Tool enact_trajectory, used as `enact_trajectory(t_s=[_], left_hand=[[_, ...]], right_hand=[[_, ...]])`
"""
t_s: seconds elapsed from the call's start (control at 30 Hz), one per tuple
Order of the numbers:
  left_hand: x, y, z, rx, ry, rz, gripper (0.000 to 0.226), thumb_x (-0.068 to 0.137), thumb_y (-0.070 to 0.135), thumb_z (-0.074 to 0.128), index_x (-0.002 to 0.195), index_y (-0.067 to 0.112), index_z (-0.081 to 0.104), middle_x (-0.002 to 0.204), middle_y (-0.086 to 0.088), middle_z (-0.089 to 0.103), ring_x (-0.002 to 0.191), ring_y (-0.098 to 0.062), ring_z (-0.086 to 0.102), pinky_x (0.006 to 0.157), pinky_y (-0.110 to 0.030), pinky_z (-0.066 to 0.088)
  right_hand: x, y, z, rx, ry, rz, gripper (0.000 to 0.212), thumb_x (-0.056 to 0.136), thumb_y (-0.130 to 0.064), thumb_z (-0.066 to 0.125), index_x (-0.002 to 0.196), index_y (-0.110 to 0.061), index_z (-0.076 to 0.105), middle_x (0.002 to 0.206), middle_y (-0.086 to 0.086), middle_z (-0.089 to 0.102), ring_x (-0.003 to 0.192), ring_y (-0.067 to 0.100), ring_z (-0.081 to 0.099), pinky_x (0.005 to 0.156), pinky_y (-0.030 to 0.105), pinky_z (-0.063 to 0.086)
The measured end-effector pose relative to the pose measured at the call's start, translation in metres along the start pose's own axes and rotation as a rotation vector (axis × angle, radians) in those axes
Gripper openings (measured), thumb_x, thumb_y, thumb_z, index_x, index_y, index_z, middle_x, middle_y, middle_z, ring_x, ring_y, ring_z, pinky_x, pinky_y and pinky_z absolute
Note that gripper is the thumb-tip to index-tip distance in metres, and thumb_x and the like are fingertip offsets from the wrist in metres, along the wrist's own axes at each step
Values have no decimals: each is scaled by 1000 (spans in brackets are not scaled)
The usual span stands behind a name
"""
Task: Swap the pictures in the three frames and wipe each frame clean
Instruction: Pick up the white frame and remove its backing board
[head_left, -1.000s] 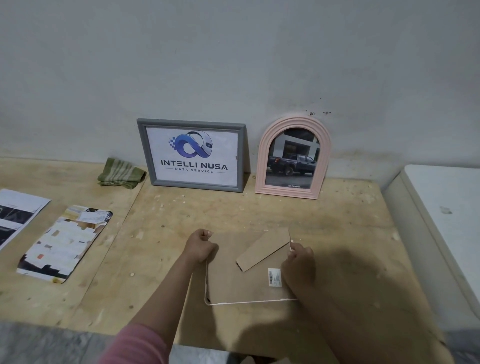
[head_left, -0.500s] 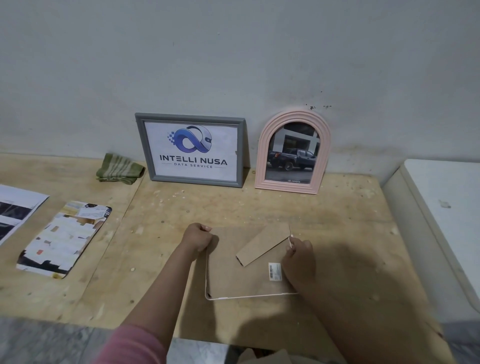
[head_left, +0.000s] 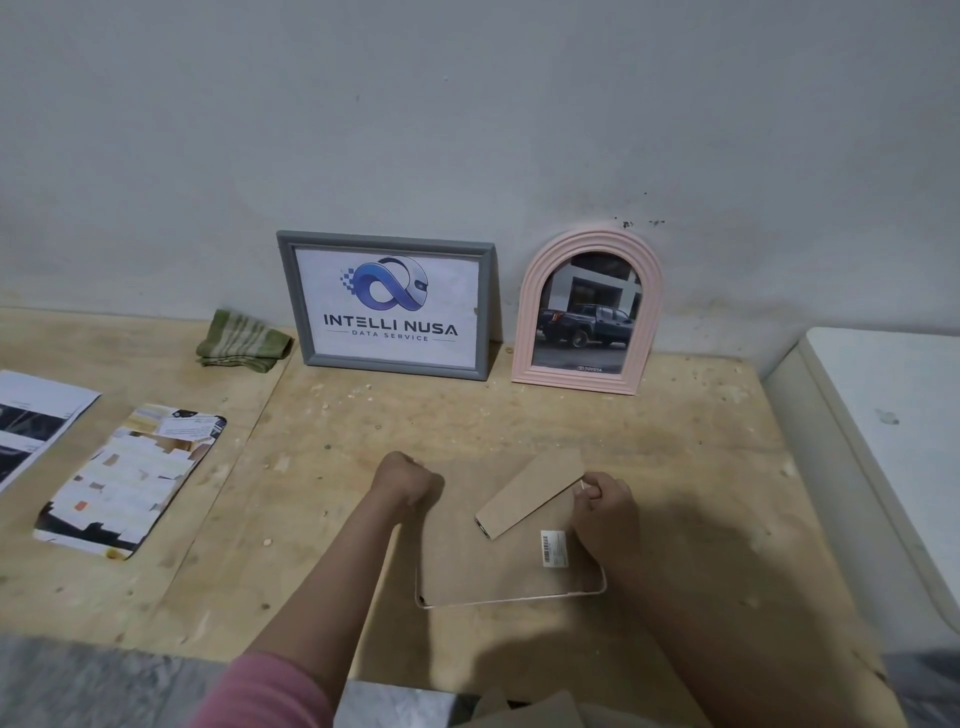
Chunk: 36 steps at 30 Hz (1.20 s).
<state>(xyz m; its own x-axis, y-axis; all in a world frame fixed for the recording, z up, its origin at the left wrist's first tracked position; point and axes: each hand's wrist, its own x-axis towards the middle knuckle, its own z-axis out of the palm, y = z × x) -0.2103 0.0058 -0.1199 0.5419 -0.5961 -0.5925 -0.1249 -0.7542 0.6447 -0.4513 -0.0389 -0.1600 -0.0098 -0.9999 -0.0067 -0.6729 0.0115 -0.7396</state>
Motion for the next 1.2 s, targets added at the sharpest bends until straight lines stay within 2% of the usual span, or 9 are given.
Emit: enact_trajectory(t_s=[0.07, 0.2, 0.3, 0.4, 0.67, 0.77, 0.9, 1.1, 1.2], left_hand=[[2, -7, 0, -118, -2, -9, 14, 96, 11, 46, 82, 9, 49, 69, -6, 42, 63, -20, 39, 65, -26, 33], [5, -16, -4, -269, -4, -19, 29, 95, 9, 51, 67, 15, 44, 64, -5, 42, 55, -17, 36, 51, -22, 30], [5, -15, -7, -304, -2, -15, 32, 93, 4, 52, 63, 13, 47, 63, -6, 45, 55, -17, 38, 48, -20, 30], [3, -13, -8, -328, 9, -17, 31, 93, 1, 52, 63, 11, 51, 62, -7, 47, 54, -18, 40, 42, -17, 31], [-13, -14, -10, -405, 114, -48, 24, 82, 10, 72, 63, 8, 57, 72, -12, 60, 67, -24, 57, 70, -39, 56], [-22, -13, -13, -450, 33, -39, 7, 85, 2, 67, 81, 7, 64, 82, -15, 63, 70, -23, 58, 72, -38, 54], [-35, -10, -17, -459, -60, -9, 27, 86, -4, 61, 107, 13, 60, 80, -14, 62, 65, -22, 55, 58, -30, 45], [-40, -14, -16, -372, -44, 7, 34, 86, -3, 56, 119, 8, 55, 97, -16, 60, 79, -27, 59, 66, -30, 49], [-40, -16, -14, -388, -54, 4, 33, 87, -3, 54, 115, 15, 54, 98, -16, 59, 81, -27, 56, 58, -27, 44]], right_hand=[[1, -2, -3, 16, -18, 7, 15, 81, 0, 56, 90, 4, 68, 81, 24, 60, 86, 41, 56, 72, 36, 41], [0, -7, -7, 78, -48, 6, 13, 81, 2, 58, 89, 5, 68, 66, 3, 50, 88, 37, 55, 74, 36, 42], [1, -6, -6, 99, -71, 64, 16, 82, -10, 54, 84, 1, 66, 75, 11, 59, 86, 33, 56, 69, 30, 38], [3, -5, -8, 106, -129, 147, 8, 85, -8, 55, 84, -6, 62, 75, 6, 58, 80, 30, 57, 66, 25, 34], [1, -2, -10, 135, -78, 188, 9, 85, -3, 55, 82, -11, 58, 75, 8, 58, 81, 33, 59, 68, 28, 38], [5, -7, -10, 205, -20, 265, 12, 83, -1, 55, 81, -11, 63, 86, 14, 66, 87, 34, 61, 76, 29, 43], [2, -18, -12, 234, 26, 320, 12, 86, -8, 56, 78, -15, 62, 88, 11, 68, 87, 32, 62, 77, 30, 44], [-10, -28, -13, 164, 6, 350, 14, 85, -6, 56, 79, -17, 62, 96, 12, 69, 92, 31, 62, 76, 25, 41], [-11, -27, -15, 167, -2, 366, 18, 83, -4, 55, 92, -11, 68, 102, 12, 69, 98, 31, 62, 83, 26, 44]])
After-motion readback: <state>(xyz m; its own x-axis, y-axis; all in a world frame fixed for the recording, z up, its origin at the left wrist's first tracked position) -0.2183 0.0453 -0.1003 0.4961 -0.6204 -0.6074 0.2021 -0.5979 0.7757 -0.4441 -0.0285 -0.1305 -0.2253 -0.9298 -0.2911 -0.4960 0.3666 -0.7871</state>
